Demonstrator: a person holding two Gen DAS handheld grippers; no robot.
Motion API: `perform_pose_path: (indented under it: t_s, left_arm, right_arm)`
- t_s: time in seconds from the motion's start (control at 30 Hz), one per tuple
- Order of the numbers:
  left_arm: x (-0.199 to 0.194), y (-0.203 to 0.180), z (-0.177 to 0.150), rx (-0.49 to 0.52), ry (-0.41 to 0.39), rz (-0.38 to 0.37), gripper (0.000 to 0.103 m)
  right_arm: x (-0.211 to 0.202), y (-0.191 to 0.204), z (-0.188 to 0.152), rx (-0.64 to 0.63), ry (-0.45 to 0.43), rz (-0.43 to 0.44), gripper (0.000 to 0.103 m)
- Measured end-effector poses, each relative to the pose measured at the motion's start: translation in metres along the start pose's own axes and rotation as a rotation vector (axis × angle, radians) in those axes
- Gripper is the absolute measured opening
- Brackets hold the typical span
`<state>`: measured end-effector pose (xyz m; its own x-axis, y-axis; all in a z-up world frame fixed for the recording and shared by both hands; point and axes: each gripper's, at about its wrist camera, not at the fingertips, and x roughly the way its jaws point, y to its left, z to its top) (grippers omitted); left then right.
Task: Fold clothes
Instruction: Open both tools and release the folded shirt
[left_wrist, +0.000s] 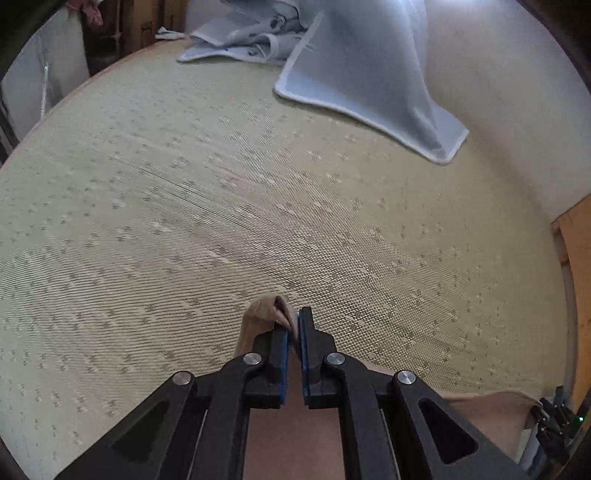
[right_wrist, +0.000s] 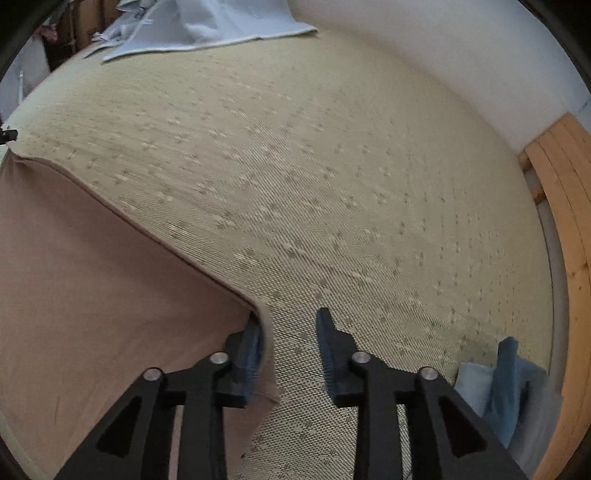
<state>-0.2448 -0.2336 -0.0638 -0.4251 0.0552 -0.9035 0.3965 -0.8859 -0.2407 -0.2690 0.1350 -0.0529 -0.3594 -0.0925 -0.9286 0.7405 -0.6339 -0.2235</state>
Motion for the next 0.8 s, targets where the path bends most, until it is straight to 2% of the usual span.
perform_pose_path:
  t_s: [0.07,0.1,0.17,0.23,0.3,0.37,0.47,0.67,0.73,0.8]
  left_arm:
    - [0.005,0.0,0.002,0.001,0.01,-0.017,0.011]
    - [0.006,0.001,0.002,0.002,0.011,-0.027,0.017]
    - [0.004,0.004,0.003,0.01,-0.006,-0.05,0.027]
    - [-0.001,0.007,0.004,0.015,-0.04,-0.061,0.047]
    - [-0.006,0.012,0.006,0.002,-0.072,-0.064,0.057]
    - [-0.012,0.017,0.004,0.002,-0.097,-0.071,0.058]
    - [-0.02,0.02,-0.009,0.029,-0.102,-0.089,0.059]
    - [-0.039,0.021,-0.064,0.165,-0.153,-0.062,0.06]
    - [-0.044,0.026,-0.078,0.177,-0.157,-0.054,0.06]
    - [-0.053,0.034,-0.09,0.174,-0.16,-0.058,0.06]
  right_arm:
    - [0.002,-0.007,-0.001,0.049,0.002,0.01,0.051]
    - [0.003,-0.012,-0.002,0.085,0.003,0.029,0.054]
    - [0.005,-0.028,-0.005,0.186,0.002,0.121,0.056]
    - [0.006,-0.043,-0.01,0.26,0.005,0.164,0.061]
    - [0.004,-0.051,-0.015,0.297,0.0,0.183,0.067]
    - [0.003,-0.053,-0.016,0.276,0.009,0.178,0.069]
    - [0.001,-0.043,-0.01,0.136,0.024,0.102,0.069]
    - [-0.015,-0.014,0.011,-0.168,0.034,-0.22,0.069]
    - [-0.024,-0.01,0.016,-0.206,0.007,-0.316,0.069]
    - [-0.037,-0.009,0.016,-0.169,-0.044,-0.321,0.069]
